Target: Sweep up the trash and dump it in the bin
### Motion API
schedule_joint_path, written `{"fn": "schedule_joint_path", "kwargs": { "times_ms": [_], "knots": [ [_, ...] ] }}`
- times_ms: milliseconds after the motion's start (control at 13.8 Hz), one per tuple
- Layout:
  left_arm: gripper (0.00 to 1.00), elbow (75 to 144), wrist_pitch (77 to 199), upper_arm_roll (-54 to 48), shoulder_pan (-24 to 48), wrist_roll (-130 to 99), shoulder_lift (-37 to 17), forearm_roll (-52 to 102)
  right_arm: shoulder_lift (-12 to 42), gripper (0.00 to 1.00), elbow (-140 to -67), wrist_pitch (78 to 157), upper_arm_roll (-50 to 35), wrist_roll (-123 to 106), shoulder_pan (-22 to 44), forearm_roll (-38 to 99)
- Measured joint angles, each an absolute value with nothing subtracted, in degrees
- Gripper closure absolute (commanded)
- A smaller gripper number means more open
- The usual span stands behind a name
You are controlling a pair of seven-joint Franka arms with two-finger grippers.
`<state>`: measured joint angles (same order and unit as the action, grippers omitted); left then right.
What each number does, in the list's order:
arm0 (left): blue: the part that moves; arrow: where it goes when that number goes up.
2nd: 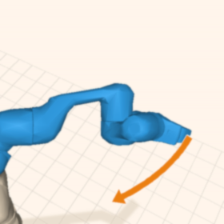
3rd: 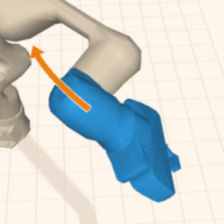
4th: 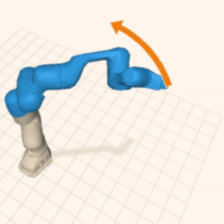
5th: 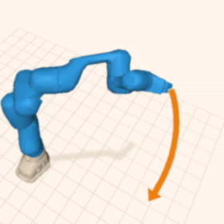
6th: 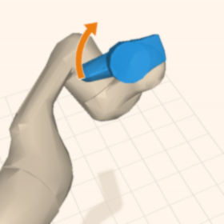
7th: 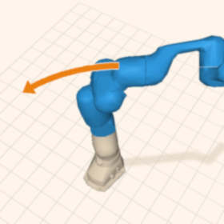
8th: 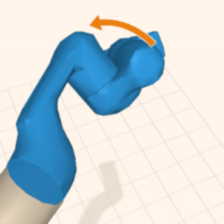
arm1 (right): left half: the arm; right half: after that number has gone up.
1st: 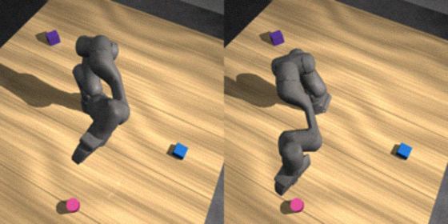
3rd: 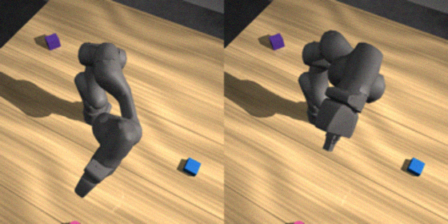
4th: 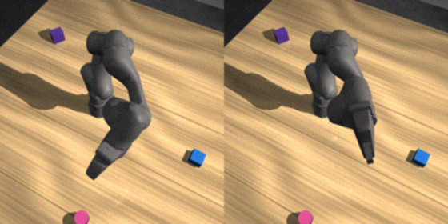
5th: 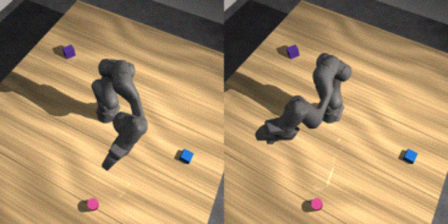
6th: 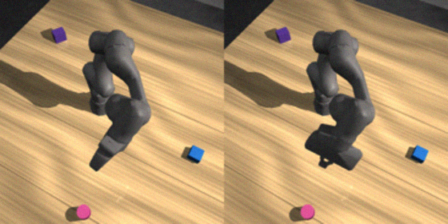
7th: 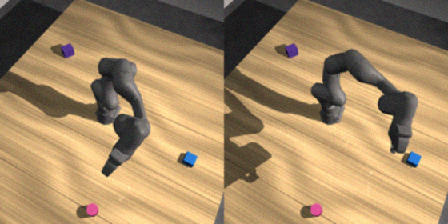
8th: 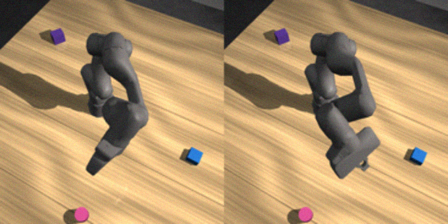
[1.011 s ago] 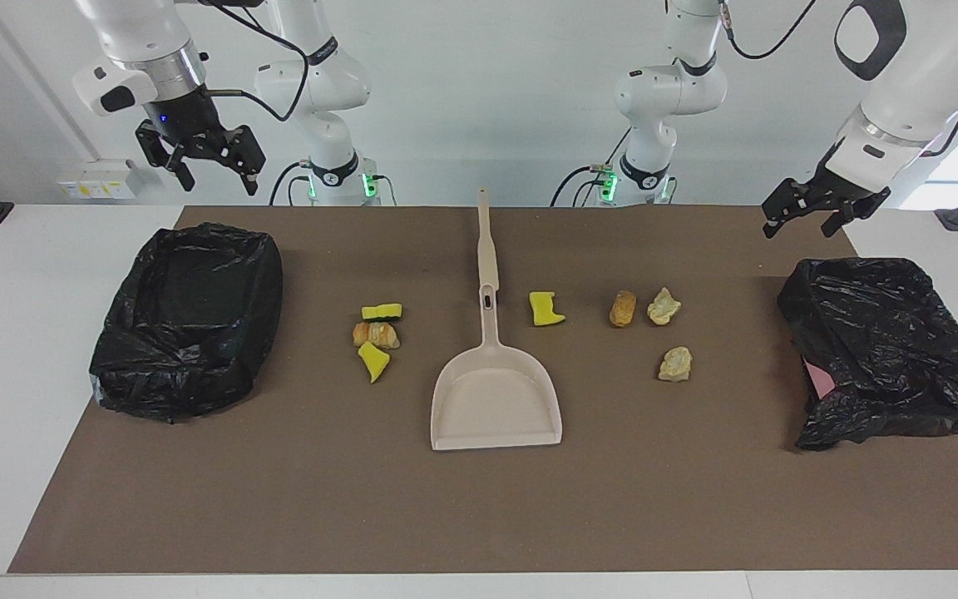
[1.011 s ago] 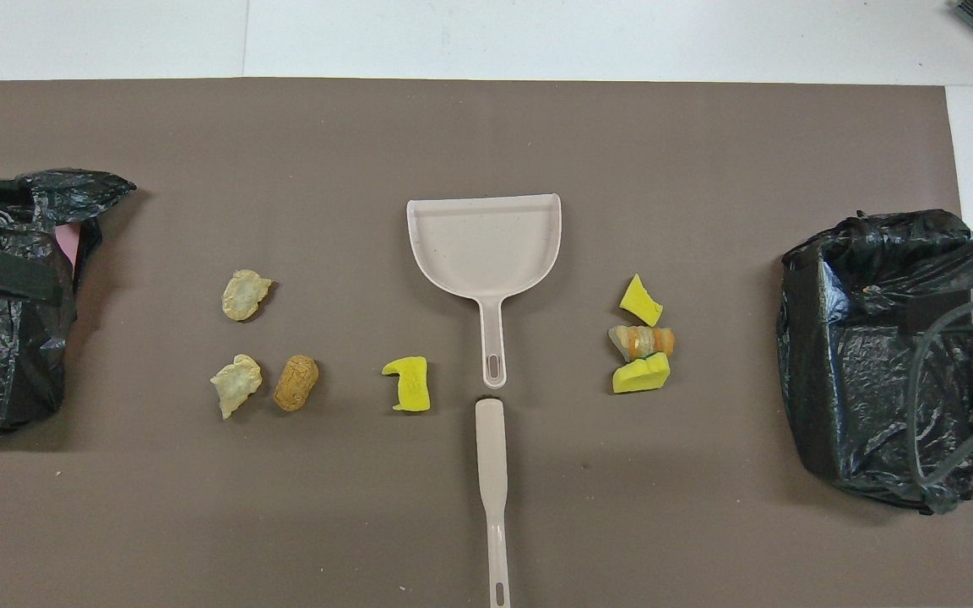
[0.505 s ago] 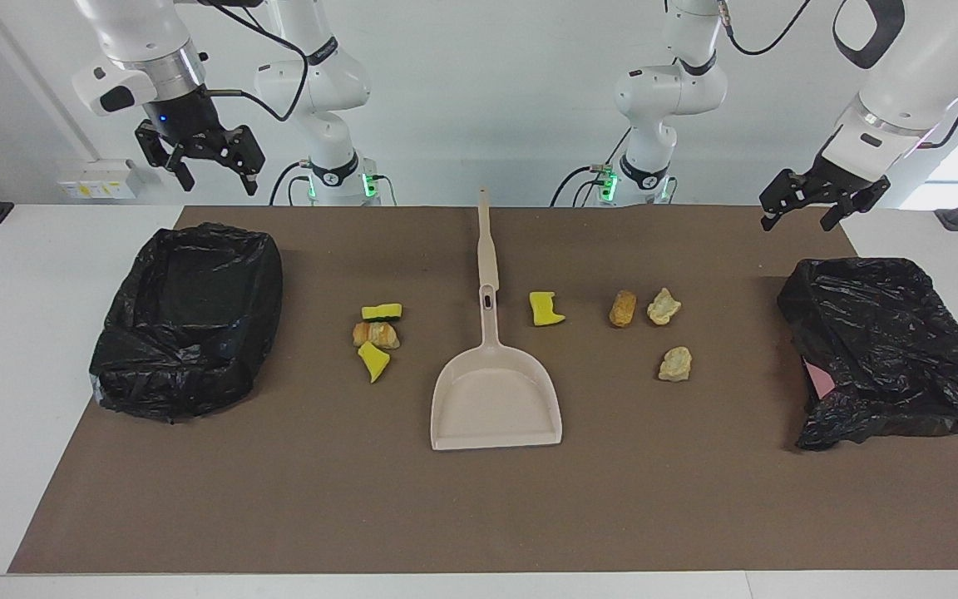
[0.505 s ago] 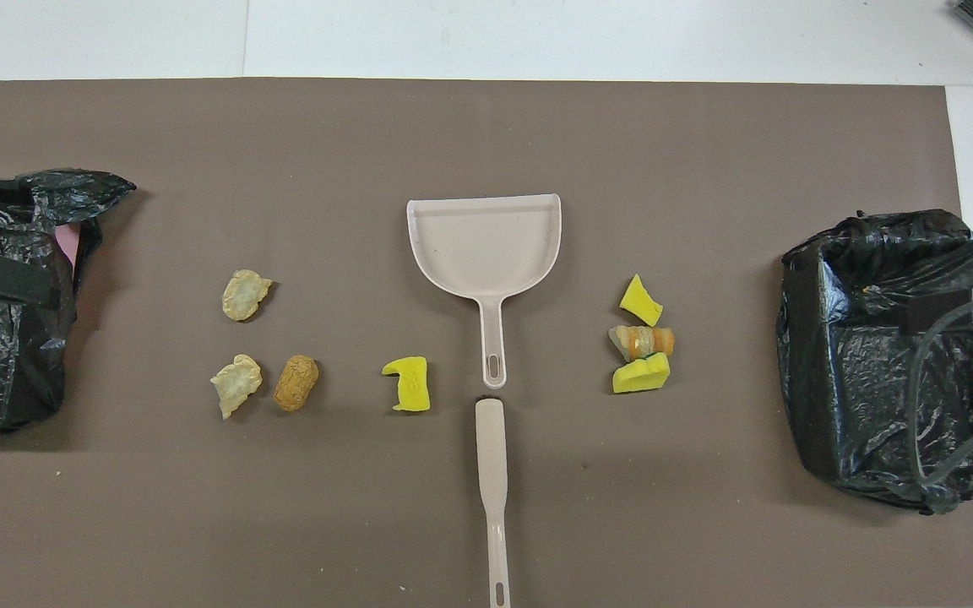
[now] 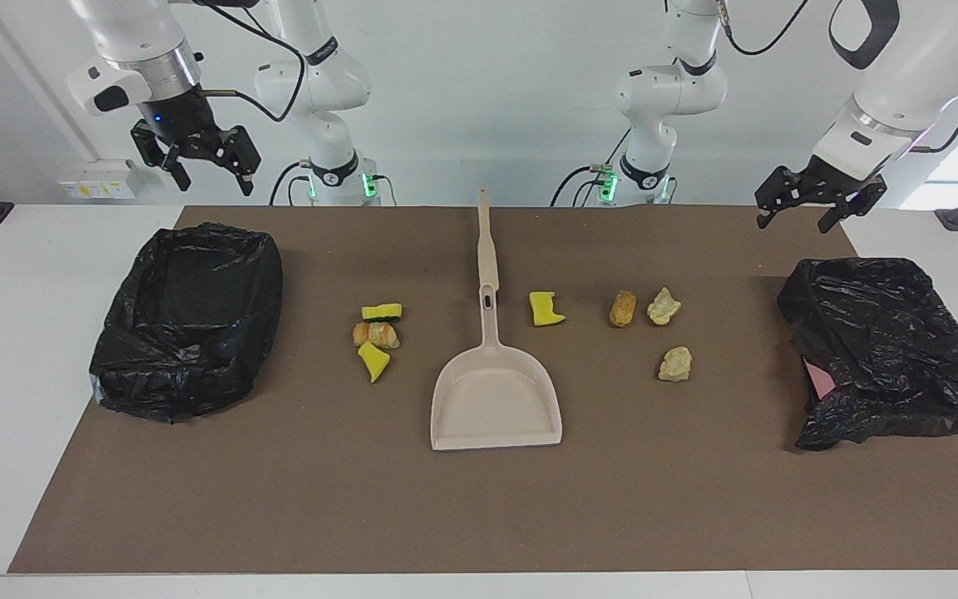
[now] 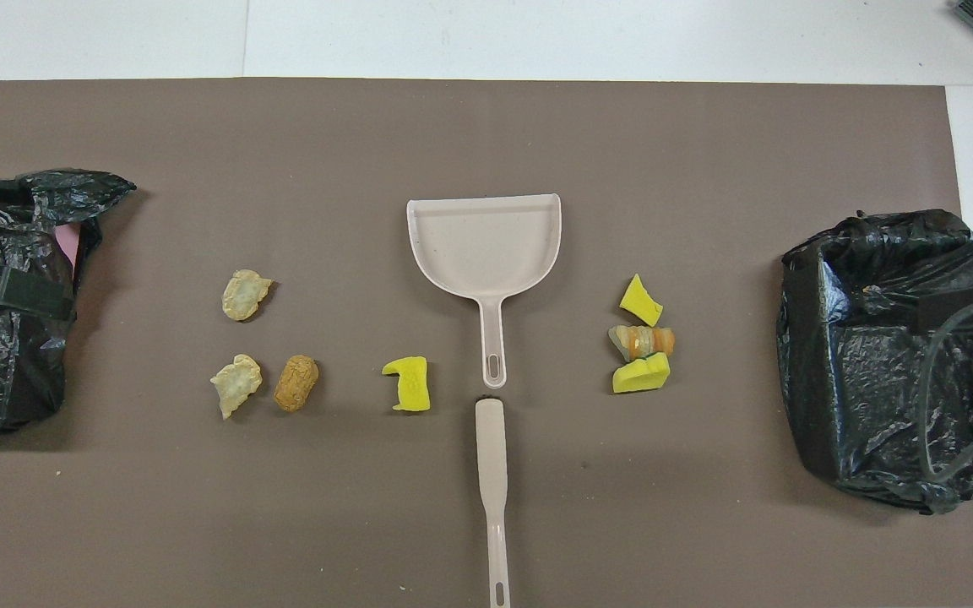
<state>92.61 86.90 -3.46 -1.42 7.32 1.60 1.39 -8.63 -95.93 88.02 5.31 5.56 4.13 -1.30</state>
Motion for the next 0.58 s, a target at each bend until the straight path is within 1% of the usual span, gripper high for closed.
{"fn": "schedule_joint_path", "kwargs": {
  "times_ms": [289,578],
  "knots": [
    [0.00,97.36,87.38,-3.71,2.01,7.35,3.31,1.39,-8.63,0.00,-95.93,88.02,5.31,5.56,4.13,-1.30],
    [0.00,105.20,92.37,-3.90,6.58,7.35,5.96,1.39,-8.63,0.00,-95.93,88.02,5.31,5.56,4.13,-1.30]
  ]
}}
